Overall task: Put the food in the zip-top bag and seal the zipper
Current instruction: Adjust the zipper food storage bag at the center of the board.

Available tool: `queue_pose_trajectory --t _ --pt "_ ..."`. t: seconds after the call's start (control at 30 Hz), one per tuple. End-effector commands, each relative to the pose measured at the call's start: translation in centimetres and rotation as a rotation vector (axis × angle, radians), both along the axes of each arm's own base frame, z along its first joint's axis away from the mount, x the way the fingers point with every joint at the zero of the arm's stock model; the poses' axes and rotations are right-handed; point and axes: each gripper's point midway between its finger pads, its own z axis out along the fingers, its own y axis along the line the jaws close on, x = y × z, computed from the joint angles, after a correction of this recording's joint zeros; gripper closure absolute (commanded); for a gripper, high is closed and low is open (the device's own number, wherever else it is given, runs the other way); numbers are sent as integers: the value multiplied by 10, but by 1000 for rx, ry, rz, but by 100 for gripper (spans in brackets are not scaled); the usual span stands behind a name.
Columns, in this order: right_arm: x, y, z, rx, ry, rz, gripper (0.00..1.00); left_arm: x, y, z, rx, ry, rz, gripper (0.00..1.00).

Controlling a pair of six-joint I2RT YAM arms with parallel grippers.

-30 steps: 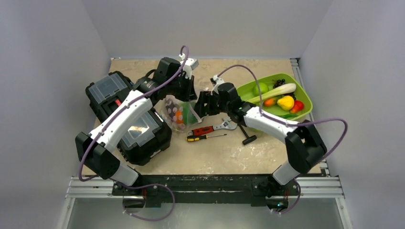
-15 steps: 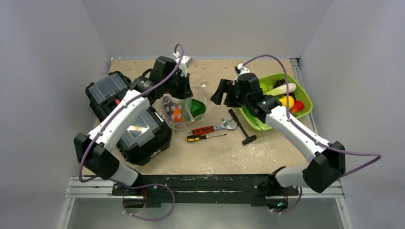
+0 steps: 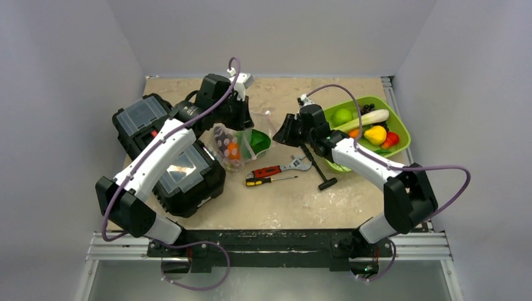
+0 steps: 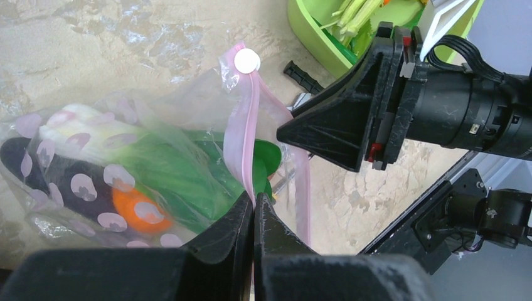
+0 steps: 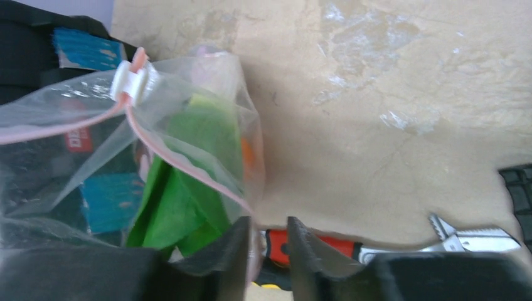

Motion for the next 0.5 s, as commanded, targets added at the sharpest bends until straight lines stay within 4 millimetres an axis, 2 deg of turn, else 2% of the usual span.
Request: queue_pose_trajectory --t 0.0,0.07,0.2,0.33,0.4,0.47 --pt "10 20 29 108 -105 52 80 -3 -4 28 -67 -70 -26 100" --pt "9 25 37 123 -128 81 100 -3 -3 30 -65 -77 -24 100" --pt "7 25 73 116 -229 104 100 -2 6 35 -44 -106 12 100" --pt "2 24 130 144 -348 121 100 2 31 51 -6 -210 119 100" --pt "-2 24 146 156 -360 132 100 2 46 62 8 -275 175 100" --pt "-3 25 152 171 -365 138 100 2 57 69 18 -327 216 100"
